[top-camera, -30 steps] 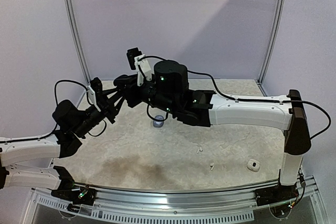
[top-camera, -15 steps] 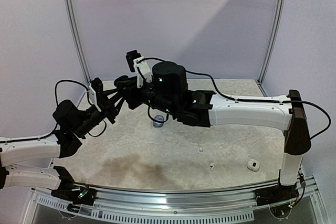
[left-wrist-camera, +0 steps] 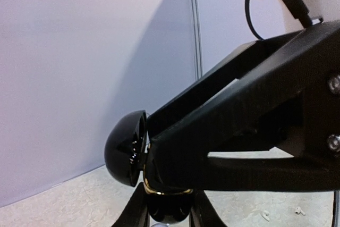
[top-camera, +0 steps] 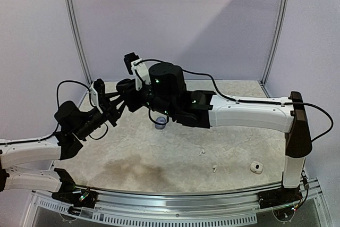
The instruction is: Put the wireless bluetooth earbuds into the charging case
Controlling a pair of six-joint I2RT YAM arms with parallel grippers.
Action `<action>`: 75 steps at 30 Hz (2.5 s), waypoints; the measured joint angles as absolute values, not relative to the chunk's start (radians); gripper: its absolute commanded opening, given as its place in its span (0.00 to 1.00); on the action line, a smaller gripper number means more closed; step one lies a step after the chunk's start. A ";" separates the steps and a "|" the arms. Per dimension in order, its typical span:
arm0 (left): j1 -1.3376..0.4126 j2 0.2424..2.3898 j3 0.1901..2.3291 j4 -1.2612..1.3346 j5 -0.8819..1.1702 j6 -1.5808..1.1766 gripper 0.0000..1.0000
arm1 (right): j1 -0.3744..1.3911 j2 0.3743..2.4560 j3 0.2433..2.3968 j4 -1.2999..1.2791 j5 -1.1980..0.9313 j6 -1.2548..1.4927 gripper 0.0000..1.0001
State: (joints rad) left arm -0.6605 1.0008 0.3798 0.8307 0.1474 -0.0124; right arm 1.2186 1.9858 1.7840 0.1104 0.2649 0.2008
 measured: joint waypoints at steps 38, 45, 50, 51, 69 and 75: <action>-0.652 0.957 0.429 0.550 0.525 0.193 0.00 | 1.156 1.800 1.991 -0.422 0.262 0.305 0.44; -0.652 0.967 0.462 0.530 0.653 0.193 0.00 | 1.148 1.937 2.006 -0.563 0.225 0.354 0.41; -0.652 0.979 0.468 0.491 0.674 0.175 0.00 | 1.153 1.949 2.000 -0.606 0.143 0.360 0.41; -0.652 0.980 0.473 0.488 0.665 0.169 0.00 | 1.158 1.949 1.997 -0.608 0.128 0.359 0.41; -0.649 1.032 0.526 0.352 0.476 -0.045 0.00 | 1.099 1.639 1.652 -0.750 0.384 0.589 0.56; -0.586 1.150 0.650 0.156 0.366 -0.129 0.00 | 0.861 1.455 1.351 -0.976 0.447 0.866 0.66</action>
State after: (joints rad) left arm -0.5858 1.1496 0.6502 0.1562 0.3656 -0.1291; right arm 0.8608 1.4548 1.3514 -0.9760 0.4465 0.8661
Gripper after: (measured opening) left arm 0.224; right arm 0.614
